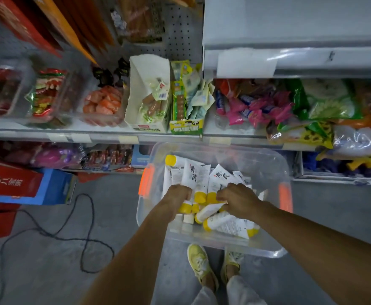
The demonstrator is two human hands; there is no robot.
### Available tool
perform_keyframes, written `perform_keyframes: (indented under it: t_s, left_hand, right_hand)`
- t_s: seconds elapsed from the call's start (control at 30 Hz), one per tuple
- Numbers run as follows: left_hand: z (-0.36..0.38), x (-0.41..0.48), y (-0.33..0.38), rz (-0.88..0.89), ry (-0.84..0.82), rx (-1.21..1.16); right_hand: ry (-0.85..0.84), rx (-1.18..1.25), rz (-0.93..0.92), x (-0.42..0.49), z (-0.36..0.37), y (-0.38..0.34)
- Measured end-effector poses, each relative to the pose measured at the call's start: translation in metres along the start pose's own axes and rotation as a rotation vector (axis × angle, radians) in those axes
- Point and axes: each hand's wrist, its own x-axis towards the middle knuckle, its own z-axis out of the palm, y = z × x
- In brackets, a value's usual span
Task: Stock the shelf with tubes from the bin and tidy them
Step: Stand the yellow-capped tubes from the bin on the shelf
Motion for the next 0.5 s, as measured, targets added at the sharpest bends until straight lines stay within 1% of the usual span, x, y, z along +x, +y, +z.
perform_keyframes:
  t_s: [0.03, 0.1, 0.17, 0.3, 0.37, 0.43, 0.5]
  left_hand:
    - [0.001, 0.004, -0.002, 0.017, 0.019, 0.02]
    - [0.004, 0.003, -0.005, 0.025, 0.036, 0.041]
    - [0.007, -0.002, -0.01, 0.042, 0.019, 0.027]
    - [0.003, -0.01, -0.024, 0.148, 0.026, 0.042]
    - [-0.001, -0.014, -0.023, 0.19, 0.059, 0.05]
    - [-0.004, -0.02, -0.015, 0.251, 0.081, 0.048]
    - [-0.004, -0.031, -0.004, 0.322, 0.067, 0.036]
  right_hand:
    - [-0.014, -0.046, -0.002, 0.004, 0.011, -0.003]
    - [0.021, -0.089, 0.006, 0.014, 0.028, -0.01]
    - [0.064, -0.084, 0.039, 0.02, 0.037, -0.015]
    - [0.138, -0.037, 0.017, 0.018, 0.028, -0.02]
    - [0.178, 0.14, 0.023, 0.01, 0.012, -0.016]
    - [0.175, 0.392, 0.059, 0.003, -0.009, -0.007]
    - [0.172, 0.566, 0.075, -0.006, -0.036, 0.0]
